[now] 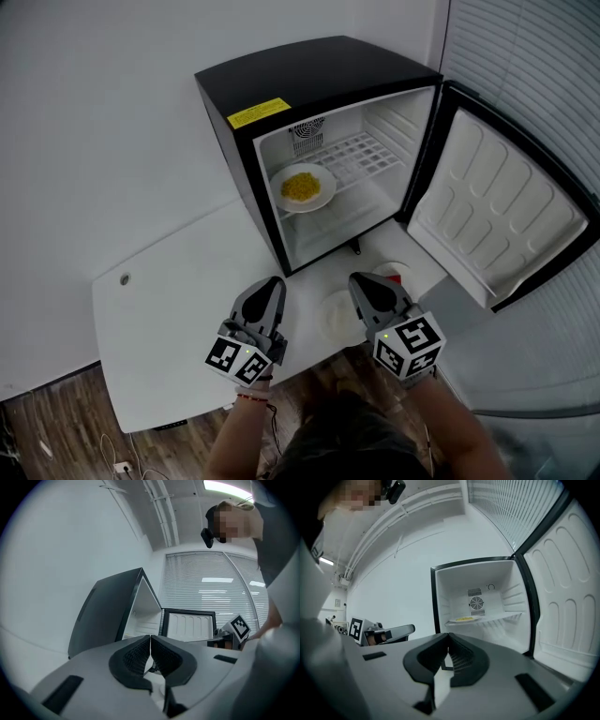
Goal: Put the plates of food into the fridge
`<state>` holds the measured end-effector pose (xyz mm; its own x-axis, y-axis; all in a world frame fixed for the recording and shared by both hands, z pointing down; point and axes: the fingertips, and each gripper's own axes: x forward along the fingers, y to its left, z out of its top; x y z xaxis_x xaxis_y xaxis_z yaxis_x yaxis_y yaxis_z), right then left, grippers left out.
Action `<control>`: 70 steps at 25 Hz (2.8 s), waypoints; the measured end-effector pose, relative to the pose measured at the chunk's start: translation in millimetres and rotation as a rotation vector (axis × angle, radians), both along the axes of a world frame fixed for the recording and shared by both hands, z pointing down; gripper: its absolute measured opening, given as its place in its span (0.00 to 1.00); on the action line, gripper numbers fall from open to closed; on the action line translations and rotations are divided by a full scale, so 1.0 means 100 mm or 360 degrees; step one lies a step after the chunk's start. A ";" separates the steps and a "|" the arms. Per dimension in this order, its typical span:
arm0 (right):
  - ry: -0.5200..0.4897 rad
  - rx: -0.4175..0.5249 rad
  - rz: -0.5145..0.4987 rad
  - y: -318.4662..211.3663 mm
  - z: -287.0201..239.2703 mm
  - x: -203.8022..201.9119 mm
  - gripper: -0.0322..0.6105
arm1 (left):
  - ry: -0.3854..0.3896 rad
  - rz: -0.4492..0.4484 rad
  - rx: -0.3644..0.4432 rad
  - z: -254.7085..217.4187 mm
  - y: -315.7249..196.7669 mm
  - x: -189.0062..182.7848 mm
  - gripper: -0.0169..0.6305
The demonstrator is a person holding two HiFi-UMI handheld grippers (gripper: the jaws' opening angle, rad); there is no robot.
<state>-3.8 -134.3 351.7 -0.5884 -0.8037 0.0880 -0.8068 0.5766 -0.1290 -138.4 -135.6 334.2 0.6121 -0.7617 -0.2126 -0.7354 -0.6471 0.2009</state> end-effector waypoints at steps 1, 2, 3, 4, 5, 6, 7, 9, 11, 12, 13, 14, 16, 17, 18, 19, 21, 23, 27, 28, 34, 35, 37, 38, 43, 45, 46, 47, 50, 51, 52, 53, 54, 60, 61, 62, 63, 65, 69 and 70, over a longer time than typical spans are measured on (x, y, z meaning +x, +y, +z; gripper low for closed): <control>0.0011 0.0008 -0.0001 0.06 0.00 -0.01 0.06 | -0.0010 0.0016 0.0000 0.00 0.04 0.03 0.04; 0.0022 0.0014 -0.0004 0.11 0.01 -0.03 0.06 | -0.0021 0.0031 -0.0001 0.01 0.07 0.07 0.04; 0.0033 0.0020 -0.0007 0.17 0.01 -0.05 0.06 | -0.0032 0.0044 -0.0002 0.03 0.11 0.09 0.04; 0.0043 0.0026 -0.0009 0.22 0.02 -0.07 0.06 | -0.0040 0.0057 -0.0004 0.04 0.15 0.11 0.04; 0.0052 0.0030 -0.0009 0.26 0.03 -0.09 0.06 | -0.0045 0.0068 -0.0004 0.05 0.18 0.14 0.04; 0.0060 0.0033 -0.0007 0.31 0.04 -0.10 0.06 | -0.0045 0.0078 -0.0004 0.06 0.22 0.16 0.04; 0.0068 0.0036 -0.0004 0.35 0.05 -0.10 0.06 | -0.0044 0.0087 -0.0002 0.06 0.25 0.18 0.04; 0.0082 0.0039 0.0005 0.43 0.08 -0.10 0.06 | -0.0037 0.0102 0.0007 0.07 0.32 0.23 0.04; 0.0094 0.0043 0.0013 0.49 0.10 -0.09 0.06 | -0.0017 0.0116 0.0016 0.06 0.38 0.26 0.04; 0.0102 0.0046 0.0017 0.51 0.11 -0.09 0.06 | -0.0010 0.0122 0.0019 0.07 0.40 0.28 0.04; 0.0110 0.0047 0.0020 0.54 0.12 -0.09 0.06 | -0.0008 0.0127 0.0019 0.07 0.42 0.30 0.04; 0.0118 0.0046 0.0024 0.56 0.14 -0.09 0.06 | -0.0008 0.0132 0.0016 0.08 0.44 0.31 0.04; 0.0129 0.0038 0.0034 0.61 0.18 -0.10 0.06 | -0.0011 0.0139 0.0006 0.12 0.47 0.33 0.04; 0.0133 0.0032 0.0040 0.63 0.21 -0.10 0.06 | -0.0012 0.0141 -0.0001 0.14 0.49 0.33 0.04; 0.0137 0.0022 0.0048 0.66 0.24 -0.10 0.06 | -0.0013 0.0143 -0.0010 0.17 0.50 0.33 0.04; 0.0142 0.0010 0.0060 0.68 0.27 -0.09 0.06 | -0.0013 0.0143 -0.0021 0.20 0.51 0.34 0.04; 0.0156 -0.0025 0.0103 0.73 0.36 -0.04 0.06 | -0.0010 0.0142 -0.0048 0.27 0.55 0.33 0.04; 0.0172 -0.0071 0.0168 0.81 0.48 0.01 0.06 | -0.0002 0.0143 -0.0072 0.34 0.62 0.33 0.04; 0.0156 -0.0207 0.0302 0.98 0.79 0.13 0.06 | 0.0019 0.0168 -0.0119 0.51 0.75 0.35 0.04; 0.0133 -0.0256 0.0335 1.02 0.88 0.17 0.06 | 0.0023 0.0173 -0.0134 0.57 0.79 0.37 0.04; -0.0065 -0.0537 0.0469 1.19 1.35 0.36 0.07 | 0.0037 0.0156 -0.0218 0.88 1.00 0.47 0.04; -0.0109 -0.0587 0.0471 1.19 1.41 0.38 0.08 | 0.0043 0.0145 -0.0228 0.91 1.03 0.49 0.04; -0.0217 -0.0689 0.0474 1.16 1.54 0.44 0.16 | 0.0050 0.0120 -0.0240 0.96 1.07 0.54 0.04; -0.0277 -0.0740 0.0477 1.13 1.61 0.47 0.17 | 0.0050 0.0104 -0.0242 0.99 1.08 0.57 0.04; -0.0517 -0.0996 0.0444 0.87 1.91 0.61 0.24 | 0.0027 -0.0027 -0.0259 1.10 1.06 0.71 0.04; -0.0596 -0.1097 0.0416 0.80 1.99 0.62 0.25 | 0.0019 -0.0094 -0.0274 1.15 1.05 0.76 0.04; -0.0627 -0.1148 0.0412 0.78 2.04 0.63 0.25 | 0.0014 -0.0125 -0.0280 1.18 1.05 0.78 0.04; -0.0652 -0.1200 0.0414 0.77 2.10 0.64 0.25 | 0.0010 -0.0154 -0.0285 1.22 1.04 0.81 0.04; -0.0731 -0.1341 0.0429 0.73 2.24 0.65 0.26 | 0.0001 -0.0217 -0.0297 1.31 0.99 0.89 0.04; -0.0769 -0.1376 0.0426 0.73 2.26 0.64 0.26 | -0.0001 -0.0234 -0.0301 1.34 0.98 0.91 0.04; -0.0806 -0.1404 0.0418 0.72 2.27 0.64 0.26 | -0.0003 -0.0251 -0.0304 1.37 0.97 0.94 0.04; -0.0837 -0.1428 0.0408 0.72 2.29 0.63 0.26 | -0.0003 -0.0269 -0.0305 1.39 0.96 0.96 0.04; -0.0870 -0.1454 0.0400 0.71 2.30 0.62 0.26 | -0.0003 -0.0288 -0.0304 1.41 0.95 0.97 0.04; -0.1105 -0.1636 0.0384 0.65 2.38 0.50 0.26 | -0.0004 -0.0397 -0.0315 1.57 0.93 0.99 0.04; -0.1114 -0.1650 0.0394 0.64 2.40 0.49 0.26 | -0.0001 -0.0415 -0.0320 1.59 0.94 0.98 0.04; -0.1118 -0.1660 0.0409 0.64 2.43 0.49 0.26 | 0.0003 -0.0432 -0.0324 1.62 0.94 0.98 0.04; -0.1122 -0.1666 0.0422 0.63 2.45 0.50 0.26 | 0.0008 -0.0447 -0.0326 1.63 0.95 0.97 0.04; -0.1129 -0.1675 0.0435 0.63 2.47 0.50 0.26 | 0.0016 -0.0467 -0.0325 1.65 0.96 0.95 0.04; -0.1178 -0.1715 0.0458 0.65 2.45 0.51 0.26 | 0.0010 -0.0487 -0.0332 1.67 1.00 0.95 0.04; -0.1191 -0.1719 0.0462 0.66 2.45 0.52 0.26 | 0.0007 -0.0491 -0.0336 1.69 1.01 0.96 0.04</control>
